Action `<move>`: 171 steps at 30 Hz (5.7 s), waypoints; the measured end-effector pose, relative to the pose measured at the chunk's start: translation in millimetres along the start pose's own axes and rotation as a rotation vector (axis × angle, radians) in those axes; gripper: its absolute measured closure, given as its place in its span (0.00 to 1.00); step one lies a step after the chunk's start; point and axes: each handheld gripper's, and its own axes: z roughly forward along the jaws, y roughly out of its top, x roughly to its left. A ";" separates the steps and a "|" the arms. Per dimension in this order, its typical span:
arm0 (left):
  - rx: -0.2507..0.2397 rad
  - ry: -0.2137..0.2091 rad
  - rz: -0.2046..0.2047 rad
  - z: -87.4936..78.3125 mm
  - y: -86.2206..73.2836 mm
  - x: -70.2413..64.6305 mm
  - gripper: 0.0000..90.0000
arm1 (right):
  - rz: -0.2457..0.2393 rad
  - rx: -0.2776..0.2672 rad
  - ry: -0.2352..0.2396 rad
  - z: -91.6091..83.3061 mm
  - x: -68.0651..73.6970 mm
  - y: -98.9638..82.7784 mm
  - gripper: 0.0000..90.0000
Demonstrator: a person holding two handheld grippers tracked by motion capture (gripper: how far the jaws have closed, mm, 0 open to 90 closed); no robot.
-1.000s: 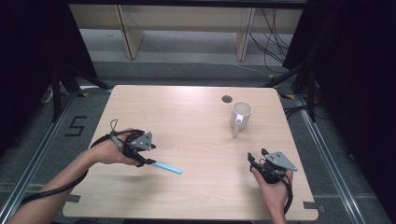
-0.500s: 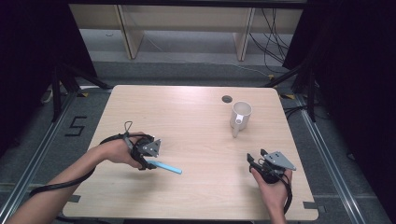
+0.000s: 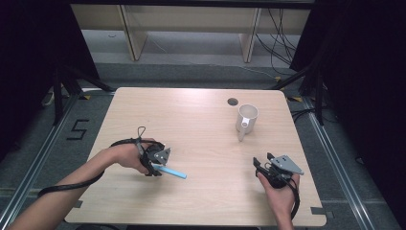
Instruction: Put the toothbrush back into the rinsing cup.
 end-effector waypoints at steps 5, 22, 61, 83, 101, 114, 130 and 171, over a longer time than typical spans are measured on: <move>0.016 -0.012 0.009 -2.1 0.6 3.3 0.62 | 0.046 0.018 0.011 0.1 2.9 -0.1 0.46; 0.094 -0.064 0.091 4.4 5.1 12.9 0.71 | 0.028 0.016 0.028 1.8 1.4 0.7 0.46; 0.152 -0.122 0.118 9.9 16.4 20.7 0.78 | 0.022 -0.003 0.041 0.8 2.9 4.0 0.46; 0.165 -0.121 0.105 13.4 16.0 20.5 0.82 | -0.006 -0.001 0.019 -2.5 3.1 7.2 0.46; 0.180 -0.116 0.020 13.8 16.9 18.9 0.87 | -0.005 -0.030 0.016 -3.4 2.8 7.3 0.46; 0.203 -0.121 0.052 12.0 16.7 19.9 0.87 | -0.002 -0.017 0.026 -2.0 3.7 8.2 0.46; 0.136 -0.076 0.021 -7.6 19.4 14.1 0.87 | 0.025 -0.012 0.071 -2.0 8.1 10.0 0.47; 0.103 -0.063 0.108 -31.7 61.5 10.9 0.87 | -0.143 -0.019 0.541 2.8 75.7 24.6 0.45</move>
